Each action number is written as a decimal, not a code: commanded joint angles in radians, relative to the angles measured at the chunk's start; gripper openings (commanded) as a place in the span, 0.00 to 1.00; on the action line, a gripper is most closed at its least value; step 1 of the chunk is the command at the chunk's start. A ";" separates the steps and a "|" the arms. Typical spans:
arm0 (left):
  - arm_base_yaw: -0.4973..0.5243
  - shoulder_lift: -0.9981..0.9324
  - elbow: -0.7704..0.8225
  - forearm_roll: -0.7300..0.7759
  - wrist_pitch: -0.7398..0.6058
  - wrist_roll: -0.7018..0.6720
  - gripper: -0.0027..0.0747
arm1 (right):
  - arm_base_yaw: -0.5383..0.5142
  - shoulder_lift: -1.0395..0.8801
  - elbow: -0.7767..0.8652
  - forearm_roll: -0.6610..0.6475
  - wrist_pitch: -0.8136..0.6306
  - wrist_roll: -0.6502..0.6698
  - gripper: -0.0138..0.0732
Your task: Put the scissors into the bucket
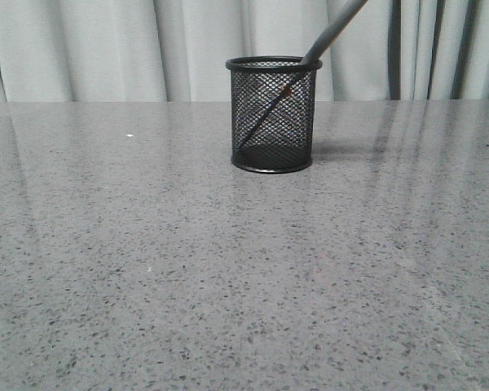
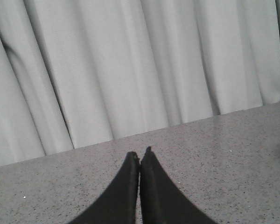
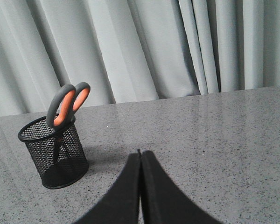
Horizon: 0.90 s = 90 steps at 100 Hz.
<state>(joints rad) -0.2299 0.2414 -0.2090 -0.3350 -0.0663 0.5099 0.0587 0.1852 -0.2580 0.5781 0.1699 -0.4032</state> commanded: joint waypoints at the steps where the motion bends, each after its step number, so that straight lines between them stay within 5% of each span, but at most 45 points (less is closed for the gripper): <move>1: 0.002 0.009 -0.025 -0.008 -0.075 -0.010 0.01 | -0.005 0.009 -0.027 0.010 -0.069 -0.009 0.10; 30: 0.002 0.008 -0.025 0.073 -0.072 -0.020 0.01 | -0.005 0.009 -0.027 0.010 -0.069 -0.009 0.10; 64: 0.161 -0.196 0.127 0.303 0.030 -0.430 0.01 | -0.005 0.009 -0.027 0.010 -0.069 -0.009 0.10; 90: 0.186 -0.271 0.238 0.335 0.059 -0.482 0.01 | -0.005 0.009 -0.027 0.010 -0.069 -0.009 0.10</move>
<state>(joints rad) -0.0496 -0.0037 -0.0023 -0.0054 0.0784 0.0608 0.0587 0.1852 -0.2580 0.5781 0.1699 -0.4032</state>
